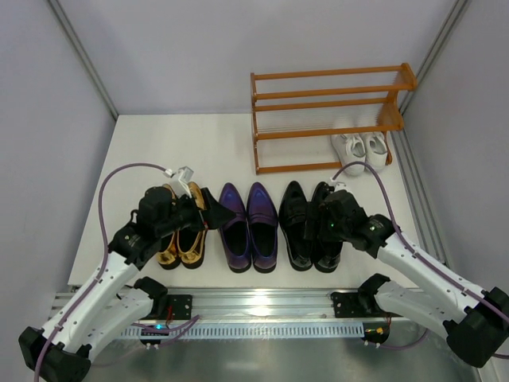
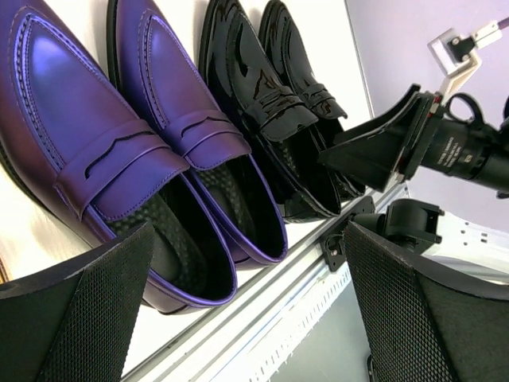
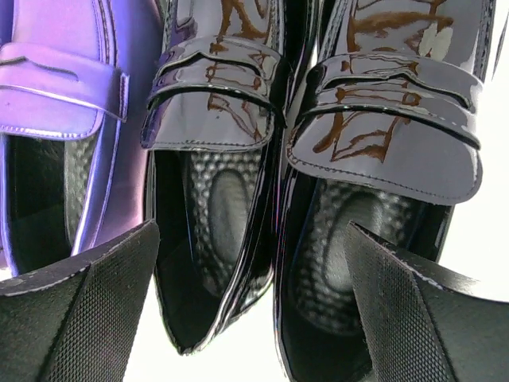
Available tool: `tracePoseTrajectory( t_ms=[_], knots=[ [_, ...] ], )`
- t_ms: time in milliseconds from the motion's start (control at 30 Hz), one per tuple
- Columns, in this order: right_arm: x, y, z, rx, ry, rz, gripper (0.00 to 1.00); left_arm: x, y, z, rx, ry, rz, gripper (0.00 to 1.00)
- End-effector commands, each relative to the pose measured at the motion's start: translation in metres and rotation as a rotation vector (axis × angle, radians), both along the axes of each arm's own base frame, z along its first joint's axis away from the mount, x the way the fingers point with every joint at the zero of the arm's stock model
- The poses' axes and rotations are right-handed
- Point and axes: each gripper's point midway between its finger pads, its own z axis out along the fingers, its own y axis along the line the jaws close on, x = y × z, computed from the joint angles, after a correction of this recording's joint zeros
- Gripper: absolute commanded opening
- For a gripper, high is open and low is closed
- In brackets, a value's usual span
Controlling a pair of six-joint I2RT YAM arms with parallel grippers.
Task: Place and organize the shoes onto the shoe shelf
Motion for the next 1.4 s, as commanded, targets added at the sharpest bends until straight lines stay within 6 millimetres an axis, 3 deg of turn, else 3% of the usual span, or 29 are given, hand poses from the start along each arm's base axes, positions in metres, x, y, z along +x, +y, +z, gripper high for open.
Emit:
tracePoseTrajectory(
  t_ms=[0, 200, 500, 600, 667, 700, 733, 900, 1067, 1167, 1200, 1233, 1267, 1367],
  knots=[
    [0.011, -0.001, 0.001, 0.054, -0.078, -0.101, 0.98, 0.004, -0.003, 0.005, -0.022, -0.055, -0.007, 1.00],
    [0.009, 0.007, -0.012, 0.154, -0.081, -0.140, 0.98, -0.002, -0.005, -0.004, -0.040, -0.032, -0.024, 1.00],
    [0.016, 0.012, -0.022, 0.066, -0.014, -0.105, 1.00, -0.008, 0.000, 0.005, -0.066, -0.066, -0.010, 1.00],
    [0.014, 0.002, -0.026, -0.018, 0.023, -0.109, 0.82, -0.009, 0.001, 0.004, -0.064, -0.061, -0.005, 1.00],
    [0.011, -0.008, -0.030, -0.079, 0.050, -0.129, 0.59, -0.009, 0.001, 0.003, -0.064, -0.057, -0.004, 1.00],
    [0.007, -0.012, -0.034, -0.106, 0.076, -0.131, 0.40, -0.009, 0.001, 0.003, -0.064, -0.055, -0.006, 1.00],
    [0.006, -0.012, -0.037, -0.113, 0.089, -0.130, 0.34, -0.009, 0.001, 0.003, -0.064, -0.054, -0.005, 1.00],
    [-0.005, -0.009, -0.055, -0.124, 0.165, -0.090, 0.20, -0.010, 0.001, 0.001, -0.061, -0.047, -0.007, 1.00],
    [-0.013, -0.008, -0.064, -0.130, 0.202, -0.057, 0.19, -0.010, 0.001, -0.001, -0.061, -0.043, -0.006, 1.00],
    [-0.016, -0.011, -0.068, -0.142, 0.212, -0.052, 0.27, -0.009, 0.000, -0.001, -0.061, -0.045, -0.006, 1.00],
    [-0.016, -0.011, -0.069, -0.142, 0.210, -0.049, 0.36, -0.009, 0.000, -0.001, -0.061, -0.043, -0.009, 1.00],
    [-0.016, -0.011, -0.069, -0.141, 0.206, -0.047, 0.38, -0.008, 0.000, 0.000, -0.063, -0.047, -0.006, 1.00],
    [-0.014, -0.010, -0.067, -0.135, 0.193, -0.050, 0.36, -0.009, 0.000, -0.001, -0.061, -0.043, -0.007, 1.00],
    [-0.010, -0.007, -0.062, -0.120, 0.174, -0.054, 0.07, -0.008, 0.000, -0.002, -0.060, -0.040, -0.009, 0.99]
  ],
)
